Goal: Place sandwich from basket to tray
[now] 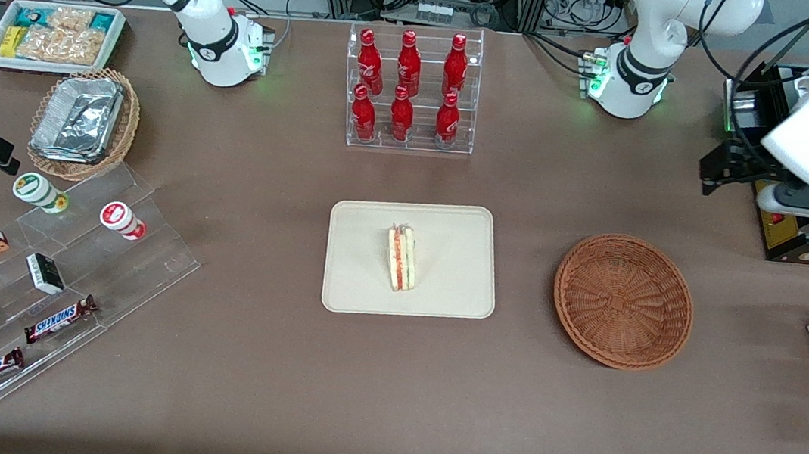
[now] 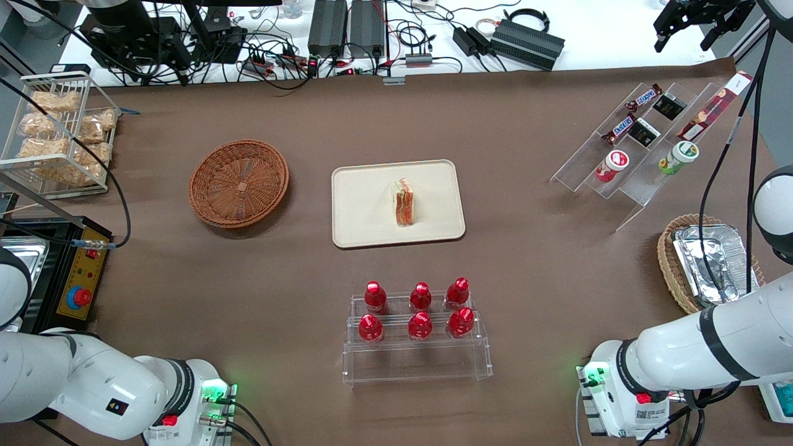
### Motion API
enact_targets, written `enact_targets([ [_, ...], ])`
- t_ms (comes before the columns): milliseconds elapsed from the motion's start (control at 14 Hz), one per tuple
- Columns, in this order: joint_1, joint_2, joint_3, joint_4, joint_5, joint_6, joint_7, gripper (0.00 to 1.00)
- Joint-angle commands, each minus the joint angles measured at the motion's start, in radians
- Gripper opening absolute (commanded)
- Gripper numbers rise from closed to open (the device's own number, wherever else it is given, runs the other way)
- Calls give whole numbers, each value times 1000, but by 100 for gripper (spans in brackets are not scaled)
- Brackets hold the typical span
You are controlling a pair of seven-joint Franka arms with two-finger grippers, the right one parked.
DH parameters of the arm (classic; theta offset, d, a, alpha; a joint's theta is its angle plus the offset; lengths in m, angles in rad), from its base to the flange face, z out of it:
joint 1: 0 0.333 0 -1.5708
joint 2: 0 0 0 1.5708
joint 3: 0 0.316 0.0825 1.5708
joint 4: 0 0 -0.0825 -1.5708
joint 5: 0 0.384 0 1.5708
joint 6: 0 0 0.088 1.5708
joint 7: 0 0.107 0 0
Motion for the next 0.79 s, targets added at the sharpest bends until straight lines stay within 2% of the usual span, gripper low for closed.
enact_targets([
  [0,117,-26,-44,-24,-38,-10,98,100],
  [143,244,-23,-154,-29,-42,-7,131,100],
  [214,329,-23,-241,-29,-42,-6,133,100],
  [357,404,-16,-331,-28,-45,3,130,100],
  [714,405,17,-342,6,-45,19,122,100],
])
